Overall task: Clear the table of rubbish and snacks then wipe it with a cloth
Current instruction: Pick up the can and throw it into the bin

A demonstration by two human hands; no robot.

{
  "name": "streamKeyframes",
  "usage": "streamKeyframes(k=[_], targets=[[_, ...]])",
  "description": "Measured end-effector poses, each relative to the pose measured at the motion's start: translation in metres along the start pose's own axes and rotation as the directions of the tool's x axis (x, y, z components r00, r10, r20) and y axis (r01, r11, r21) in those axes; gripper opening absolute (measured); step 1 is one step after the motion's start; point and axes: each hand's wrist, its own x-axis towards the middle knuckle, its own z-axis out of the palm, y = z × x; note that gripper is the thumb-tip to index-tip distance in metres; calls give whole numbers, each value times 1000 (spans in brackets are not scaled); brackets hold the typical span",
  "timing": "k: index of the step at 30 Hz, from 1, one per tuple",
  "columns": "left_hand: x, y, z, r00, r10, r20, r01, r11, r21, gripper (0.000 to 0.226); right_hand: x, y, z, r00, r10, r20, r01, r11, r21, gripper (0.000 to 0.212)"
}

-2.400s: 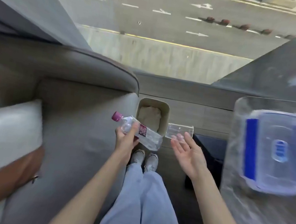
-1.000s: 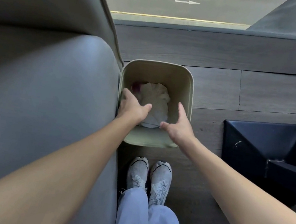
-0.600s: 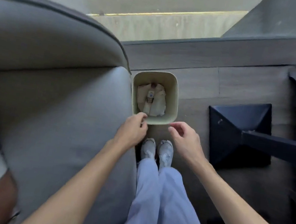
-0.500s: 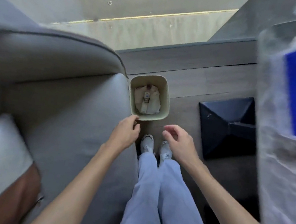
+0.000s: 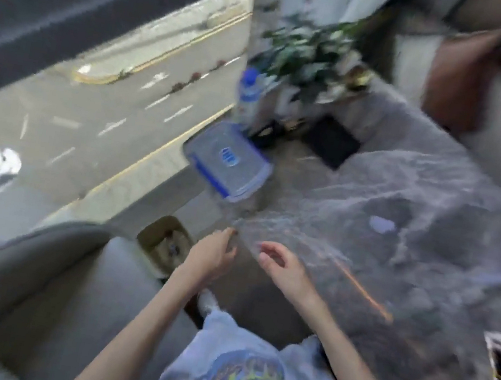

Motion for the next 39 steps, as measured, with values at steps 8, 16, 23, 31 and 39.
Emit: streamKeyframes(k=[8,16,23,31,39], targets=[[11,278,101,883,427,193,-467,837,286,42,-178,122,-231,751,191,-632,60,933,354,20],[-9,490,236,738,609,293,-674,636,375,38,-311,249,-360,467,374,-802,145,862,486,20],[21,572,296,786,567,247,-615,676,404,36,-294,304,-433,480,420,-771,89,851,518,24],[93,655,331,839,504,206,-539,720,437,35,-192,333,-536,597,510,-619,31,757,653,31],[174,717,394,747,545,381,-664,644,380,73,-103,348,-597,636,496,-591,111,700,706,59]])
